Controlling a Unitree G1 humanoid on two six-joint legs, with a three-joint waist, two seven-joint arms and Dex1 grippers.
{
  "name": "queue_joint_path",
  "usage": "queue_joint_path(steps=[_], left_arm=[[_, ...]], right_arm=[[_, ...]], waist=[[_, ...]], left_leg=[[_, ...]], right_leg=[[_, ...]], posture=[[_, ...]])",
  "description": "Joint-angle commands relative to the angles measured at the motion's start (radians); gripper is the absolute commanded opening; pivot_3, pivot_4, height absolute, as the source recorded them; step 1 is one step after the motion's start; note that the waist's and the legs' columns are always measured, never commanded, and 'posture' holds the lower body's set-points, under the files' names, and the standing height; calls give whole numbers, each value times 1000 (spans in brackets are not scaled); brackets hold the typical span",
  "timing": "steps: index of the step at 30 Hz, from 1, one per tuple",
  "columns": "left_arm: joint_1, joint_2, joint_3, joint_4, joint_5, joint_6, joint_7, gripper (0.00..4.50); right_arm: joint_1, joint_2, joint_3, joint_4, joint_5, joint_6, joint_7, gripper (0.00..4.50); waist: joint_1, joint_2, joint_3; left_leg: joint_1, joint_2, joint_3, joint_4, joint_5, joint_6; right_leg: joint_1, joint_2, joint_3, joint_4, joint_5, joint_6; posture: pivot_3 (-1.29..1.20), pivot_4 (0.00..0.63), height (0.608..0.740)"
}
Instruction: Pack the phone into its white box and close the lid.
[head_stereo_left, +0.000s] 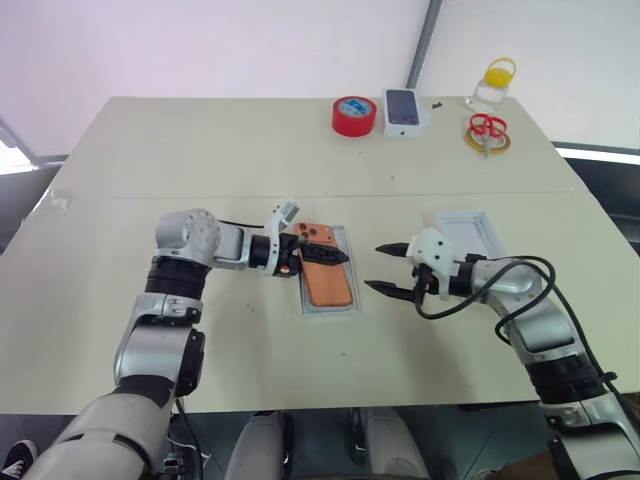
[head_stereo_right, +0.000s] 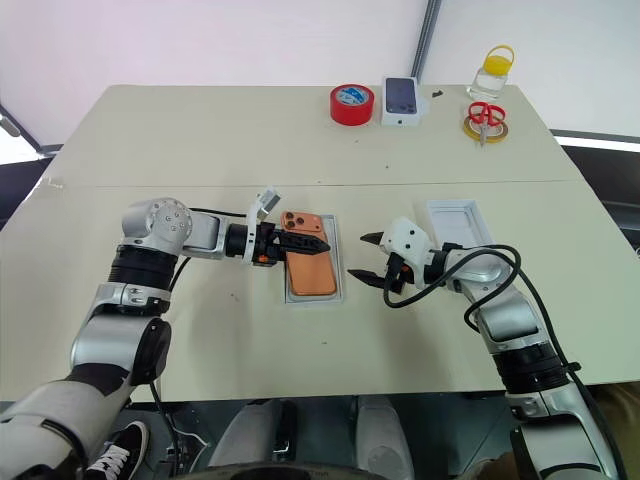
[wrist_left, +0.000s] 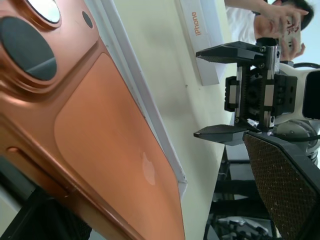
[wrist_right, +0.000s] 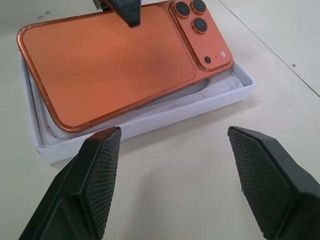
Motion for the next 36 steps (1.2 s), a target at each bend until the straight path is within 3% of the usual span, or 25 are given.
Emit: queue_joint_path(steps=[1, 15, 21, 36], left_arm=[[-24, 28, 26, -33, 2, 2, -1, 4361], [-10, 67, 115, -80, -20, 62, 34, 4361], [-25, -24, 97, -42, 16, -10, 65, 4361], [33, 90, 153, -220, -16, 93, 54, 4361]], right_arm=[[-24, 8, 3, -9, 3, -15, -2, 3580], [-38, 13, 15, 12, -4, -23, -11, 3580], [-48, 20, 21, 25, -8, -28, -15, 3580], [-60, 17, 24, 45, -14, -37, -17, 3580]], waist=[[0, 0, 0], [2, 0, 0], [9, 0, 0], [4, 0, 0]], left_leg=[[0, 0, 0, 0, 0, 0], [0, 0, 0, 1, 0, 0], [0, -1, 0, 1, 0, 0], [-1, -1, -1, 2, 0, 0]], right_leg=[[0, 0, 0, 0, 0, 0], [0, 0, 0, 0, 0, 0], [1, -1, 0, 0, 0, 0], [0, -1, 0, 1, 0, 0]], posture=[[0, 150, 740], [0, 150, 740], [0, 150, 740], [0, 150, 740]])
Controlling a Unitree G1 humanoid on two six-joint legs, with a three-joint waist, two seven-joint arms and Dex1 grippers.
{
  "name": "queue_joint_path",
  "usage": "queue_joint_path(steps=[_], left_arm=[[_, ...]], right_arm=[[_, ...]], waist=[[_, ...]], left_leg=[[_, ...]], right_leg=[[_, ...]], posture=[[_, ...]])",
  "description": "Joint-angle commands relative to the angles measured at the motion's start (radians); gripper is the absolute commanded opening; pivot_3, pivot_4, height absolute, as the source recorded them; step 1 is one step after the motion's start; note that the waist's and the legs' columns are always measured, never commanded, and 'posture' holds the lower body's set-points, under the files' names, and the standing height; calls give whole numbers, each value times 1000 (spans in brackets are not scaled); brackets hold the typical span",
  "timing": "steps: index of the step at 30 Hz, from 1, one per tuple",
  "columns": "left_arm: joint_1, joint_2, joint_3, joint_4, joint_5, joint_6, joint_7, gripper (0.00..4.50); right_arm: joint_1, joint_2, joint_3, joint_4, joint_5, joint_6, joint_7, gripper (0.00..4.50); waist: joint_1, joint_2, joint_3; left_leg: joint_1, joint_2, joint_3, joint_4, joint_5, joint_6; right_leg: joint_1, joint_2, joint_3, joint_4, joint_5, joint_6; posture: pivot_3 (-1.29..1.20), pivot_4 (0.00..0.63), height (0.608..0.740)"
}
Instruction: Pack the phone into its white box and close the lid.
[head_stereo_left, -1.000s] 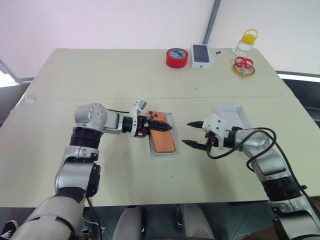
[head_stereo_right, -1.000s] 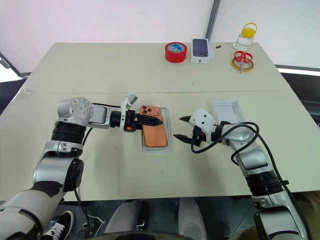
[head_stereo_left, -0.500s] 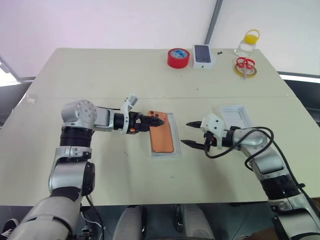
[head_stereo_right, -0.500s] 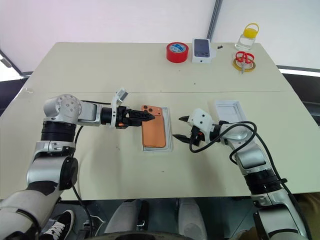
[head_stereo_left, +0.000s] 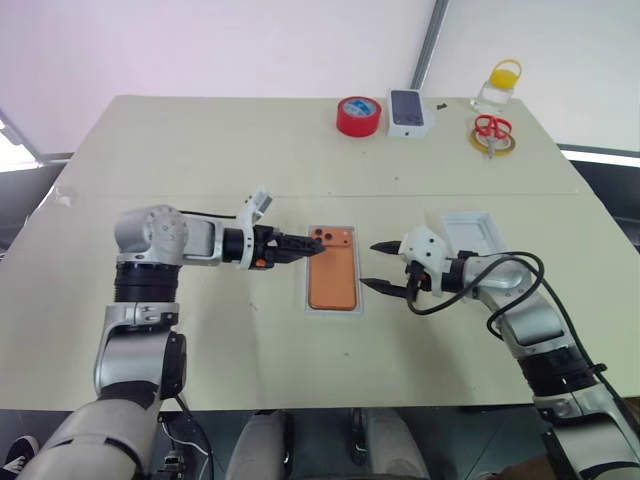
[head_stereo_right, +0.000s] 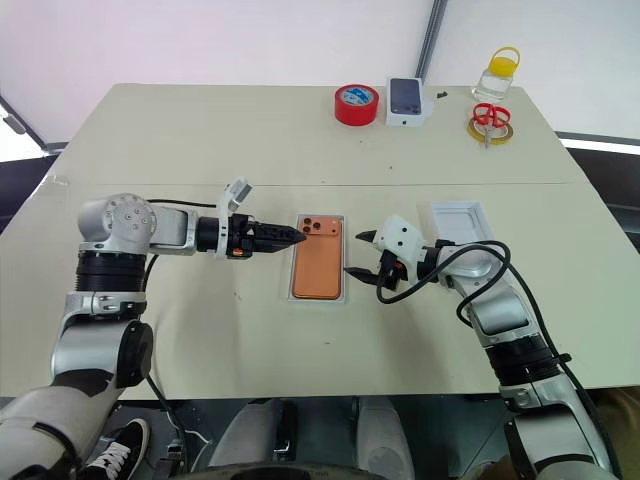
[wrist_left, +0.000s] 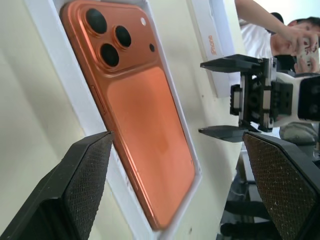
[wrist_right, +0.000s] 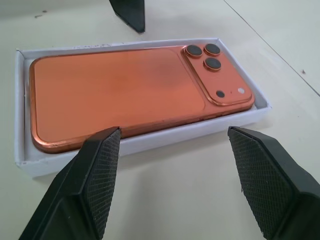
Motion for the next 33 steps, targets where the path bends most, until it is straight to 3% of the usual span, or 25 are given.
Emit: queue_joint_path(steps=[1, 4, 5, 7, 8, 10, 13, 14, 19, 28, 33], left_arm=[[-15, 21, 40, -45, -15, 5, 11, 4361], [2, 36, 46, -71, 11, -90, 20, 4361], [6, 30, 66, -64, 25, -140, 39, 4130], [93, 78, -22, -127, 148, -445, -13, 3560], [138, 89, -54, -149, 204, -597, -33, 3117], [234, 110, -114, -182, 279, -812, -93, 1986], [325, 112, -143, -195, 308, -959, -154, 463], [355, 125, -177, -192, 352, -1046, -178, 37], [434, 105, -253, -138, 484, -1443, -240, 37], [414, 33, -393, -94, 518, -1405, -342, 37], [292, -120, -459, -26, 540, -1378, -338, 37]], right_arm=[[-25, 6, -11, 8, -3, -25, -7, 3580], [-37, 12, -12, 19, -6, -27, -14, 3580], [-40, 14, -15, 23, 2, -18, -10, 3580], [-48, 18, -22, 43, -5, -20, -26, 3053], [-51, 18, -23, 52, -7, -22, -28, 2793], [-55, 16, -15, 71, -37, -46, -48, 1725], [-64, 25, -2, 89, -71, -66, -80, 243], [-66, 26, 6, 97, -86, -74, -87, 0], [-58, 32, 37, 107, -127, -104, -92, 0], [-39, 28, 58, 100, -155, -125, -87, 0], [-25, -19, 22, 90, -148, -114, -68, 0]], waist=[[-3, 0, 0], [-4, 0, 0], [-4, 0, 0], [-8, 1, 0], [-9, 2, -1], [-5, 2, -1], [2, 2, 0], [4, 1, 0], [21, 2, 0], [20, 2, 0], [21, 2, 0]], left_leg=[[0, 0, 0, 0, 0, 0], [0, 0, 0, 0, 0, 0], [0, 0, 0, 0, 0, 0], [0, 0, 0, 0, 0, 0], [1, 1, 0, -1, 0, -1], [2, 1, 2, -3, 2, -5], [0, 1, 3, -3, 2, -4], [0, 1, 3, -2, 1, -2], [-1, 0, 5, 0, -1, 1], [-1, 1, 8, 1, -3, 5], [-1, 0, 8, 3, -3, 6]], right_leg=[[0, 0, 0, 0, 0, 0], [0, 0, 0, 0, 0, 0], [0, 0, 0, 0, 0, 0], [0, 0, 0, 0, 0, 0], [0, 0, 0, 0, 0, 0], [-1, 0, 2, 0, 0, -1], [-2, -1, 3, -1, -1, -2], [-2, -1, 3, -1, -1, -3], [-3, -2, 3, -2, -2, -5], [-2, -1, 3, -1, 0, -2], [0, -1, 3, -2, 0, -2]], posture=[[0, 150, 740], [0, 150, 740], [0, 150, 740], [0, 150, 740], [0, 150, 740], [0, 150, 740], [0, 150, 740], [0, 150, 740], [0, 150, 740], [0, 150, 740], [0, 150, 740]])
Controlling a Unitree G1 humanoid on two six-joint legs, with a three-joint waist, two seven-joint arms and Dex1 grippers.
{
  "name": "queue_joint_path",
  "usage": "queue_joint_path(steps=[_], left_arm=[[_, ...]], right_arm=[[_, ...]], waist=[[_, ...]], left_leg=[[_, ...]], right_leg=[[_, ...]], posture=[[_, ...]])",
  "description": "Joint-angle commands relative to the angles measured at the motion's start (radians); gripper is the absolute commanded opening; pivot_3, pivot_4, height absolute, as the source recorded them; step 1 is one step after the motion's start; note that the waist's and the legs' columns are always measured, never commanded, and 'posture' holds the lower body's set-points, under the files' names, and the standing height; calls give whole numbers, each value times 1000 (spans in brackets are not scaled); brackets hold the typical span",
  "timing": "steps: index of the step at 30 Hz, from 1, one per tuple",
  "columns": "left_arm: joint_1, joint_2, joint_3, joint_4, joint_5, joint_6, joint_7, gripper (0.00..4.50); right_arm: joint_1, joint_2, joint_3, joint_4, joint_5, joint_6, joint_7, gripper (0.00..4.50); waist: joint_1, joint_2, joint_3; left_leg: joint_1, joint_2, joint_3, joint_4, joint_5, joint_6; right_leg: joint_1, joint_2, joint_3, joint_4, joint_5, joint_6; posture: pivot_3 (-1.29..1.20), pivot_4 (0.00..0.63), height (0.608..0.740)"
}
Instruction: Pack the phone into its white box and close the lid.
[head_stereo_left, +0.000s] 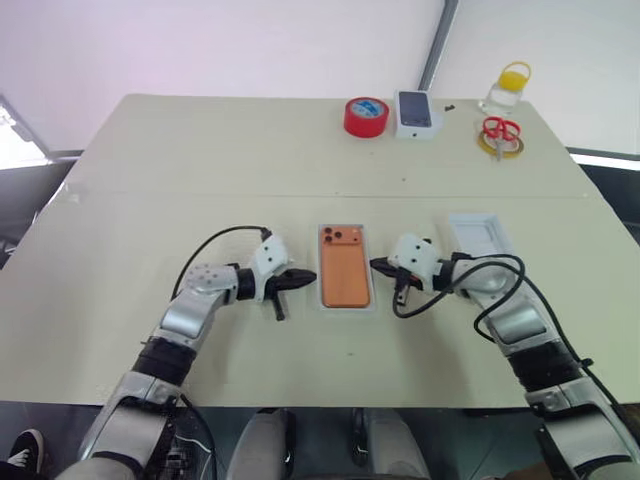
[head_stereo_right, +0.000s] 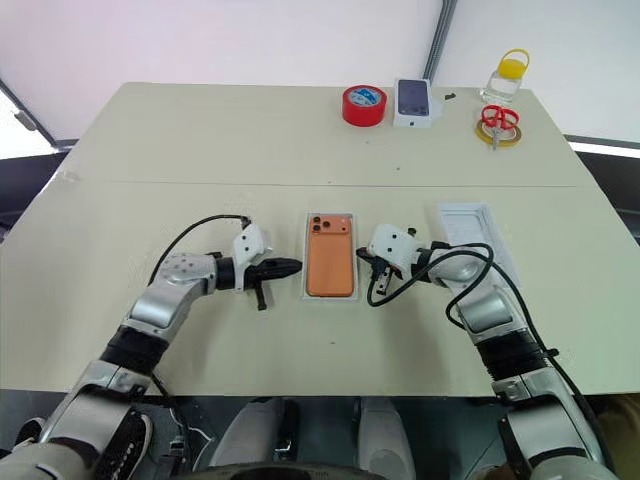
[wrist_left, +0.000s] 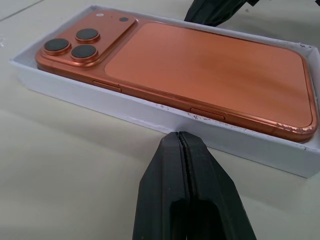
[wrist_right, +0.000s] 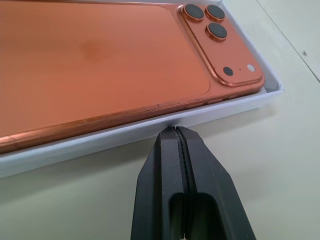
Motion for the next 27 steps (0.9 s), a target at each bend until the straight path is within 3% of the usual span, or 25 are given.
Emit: queue_joint_path(steps=[1, 4, 11, 21, 27], left_arm=[[-118, -147, -90, 25, 14, 10, -6, 37], [-178, -231, -111, 107, 37, -11, -1, 37], [-238, -331, -108, 258, 72, -69, 12, 37], [-264, -353, -79, 352, 102, -120, 32, 37], [-229, -327, -73, 307, 102, -116, 31, 37]], right_arm=[[16, -50, -44, -36, 20, -14, 29, 0], [57, -97, -78, -49, 25, -18, 36, 0], [140, -171, -148, -79, 34, -5, 54, 0], [205, -202, -194, -112, 32, 22, 41, 0], [200, -202, -186, -103, 21, 7, 41, 0]], waist=[[-6, 0, 0], [14, 0, 0], [-3, 2, 0], [-2, 1, 0], [-3, 1, 0]], left_leg=[[0, 0, 0, 0, -1, 1], [0, -1, 3, 1, -1, 2], [2, 0, 3, 1, -2, 4], [2, 1, 1, 1, -2, 4], [2, 1, 1, 1, -2, 4]], right_leg=[[0, 0, 0, 0, 0, 0], [1, 0, 0, -1, 0, 1], [1, 1, 1, -1, 0, 1], [2, 1, 1, -1, 0, 1], [2, 1, 2, -2, 0, 1]], posture=[[0, 150, 740], [0, 150, 740], [0, 150, 740], [0, 150, 740], [0, 150, 740]])
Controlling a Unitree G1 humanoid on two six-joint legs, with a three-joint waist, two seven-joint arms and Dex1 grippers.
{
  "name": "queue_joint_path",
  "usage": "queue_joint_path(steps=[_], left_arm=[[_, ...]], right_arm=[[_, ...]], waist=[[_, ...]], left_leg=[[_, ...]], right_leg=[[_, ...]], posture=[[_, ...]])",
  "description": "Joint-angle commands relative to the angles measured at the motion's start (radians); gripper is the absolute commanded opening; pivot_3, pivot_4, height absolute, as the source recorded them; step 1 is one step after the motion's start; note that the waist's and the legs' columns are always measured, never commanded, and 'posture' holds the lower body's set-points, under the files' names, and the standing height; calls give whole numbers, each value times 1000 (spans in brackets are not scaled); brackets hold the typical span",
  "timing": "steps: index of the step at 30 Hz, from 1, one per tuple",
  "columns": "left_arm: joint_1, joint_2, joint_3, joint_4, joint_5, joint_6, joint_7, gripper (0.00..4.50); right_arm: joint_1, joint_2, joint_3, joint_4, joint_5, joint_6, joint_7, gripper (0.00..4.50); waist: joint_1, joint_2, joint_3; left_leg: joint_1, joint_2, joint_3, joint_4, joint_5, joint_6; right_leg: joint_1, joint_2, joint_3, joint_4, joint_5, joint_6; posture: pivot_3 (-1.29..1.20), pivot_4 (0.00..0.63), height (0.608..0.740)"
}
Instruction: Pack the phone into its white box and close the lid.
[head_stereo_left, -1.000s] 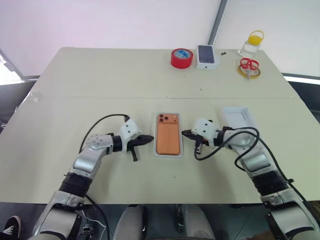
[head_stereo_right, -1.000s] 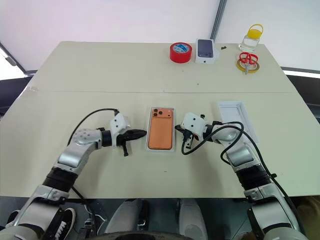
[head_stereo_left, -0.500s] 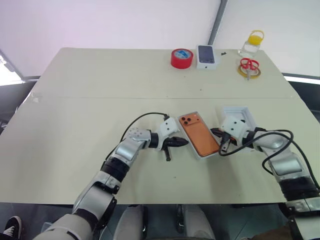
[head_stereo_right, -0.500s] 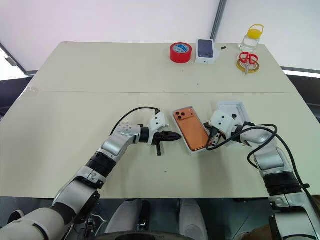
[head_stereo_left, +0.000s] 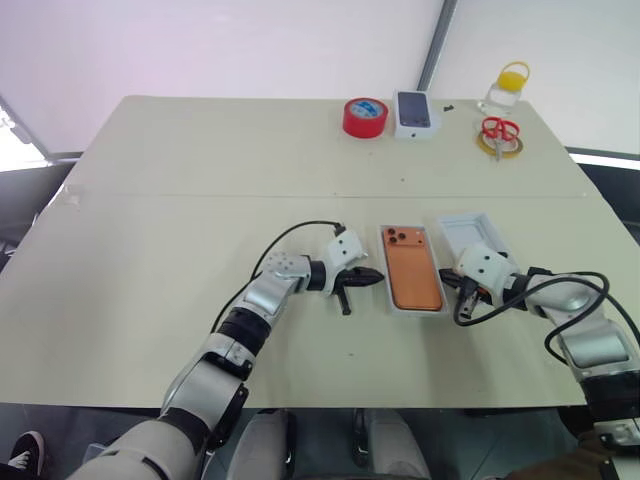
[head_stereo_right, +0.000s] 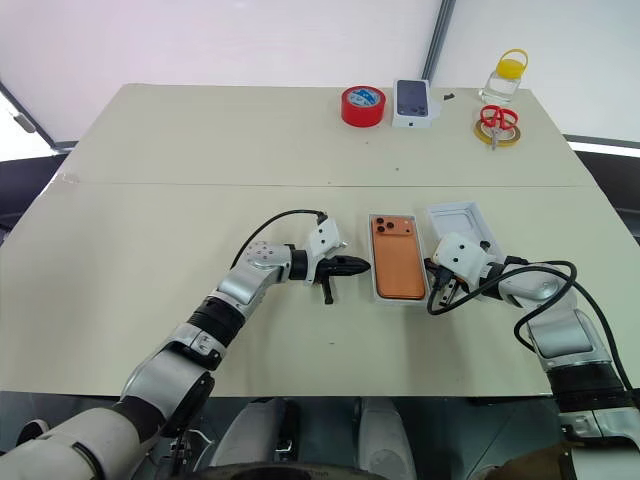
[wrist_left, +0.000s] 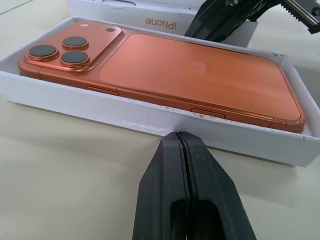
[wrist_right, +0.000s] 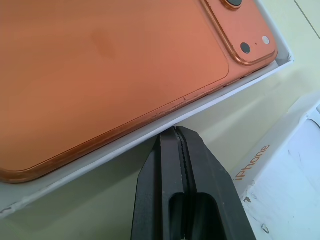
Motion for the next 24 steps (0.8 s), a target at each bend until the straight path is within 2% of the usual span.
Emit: queue_joint_path(steps=[1, 7, 9, 12, 15, 18, 19, 24], left_arm=[[9, 7, 10, -63, 0, -26, 3, 37], [30, 77, 62, -159, -33, 5, 9, 37], [40, 104, 91, -215, -80, 91, -15, 37], [67, 162, 123, -290, -104, 115, -32, 922], [110, 225, 151, -368, -132, 100, -64, 2346], [162, 291, 190, -438, -168, 83, -98, 4002], [191, 327, 212, -464, -175, 50, -114, 4457], [272, 410, 295, -565, -290, 0, -199, 4457]], right_arm=[[-4, 1, 11, -37, 13, -20, 13, 0], [-67, 4, -45, -30, 28, -1, -48, 0], [-76, -8, -69, -42, 72, 66, -27, 0], [-57, -36, -105, -66, 101, 129, -18, 878], [-7, -60, -125, -110, 84, 150, -43, 2330], [44, -69, -153, -165, 86, 184, -73, 3947], [46, -54, -175, -199, 98, 244, -109, 3947], [21, -51, -202, -308, 125, 538, -192, 3947]], waist=[[-1, 0, 0], [-4, 0, 0], [-3, 0, 0], [-1, 0, 0], [0, 0, 0], [-1, 0, 0], [-2, 1, 0], [-2, 1, 0]], left_leg=[[0, 0, 0, 0, 0, 0], [0, 1, 1, 0, 0, 0], [0, 1, 0, 0, 0, 0], [0, 1, 0, 0, 0, 0], [0, 1, 0, 0, 0, 0], [0, 1, 0, 0, 0, 0], [0, 1, 0, 0, 0, 0], [0, 2, 2, -1, 0, 0]], right_leg=[[0, 0, 0, 0, 0, 0], [-1, 0, 0, 0, 0, 0], [-1, 0, 0, 1, 0, 0], [-1, 0, 0, 1, 0, 0], [-1, 0, 0, 1, 0, 0], [-1, 0, 1, 0, 0, 0], [-1, 0, 1, 0, 0, 0], [-3, 0, 1, 1, -1, -2]], posture=[[0, 150, 740], [0, 150, 740], [0, 150, 740], [0, 150, 740], [0, 150, 740], [0, 150, 740], [0, 150, 740], [0, 150, 740]])
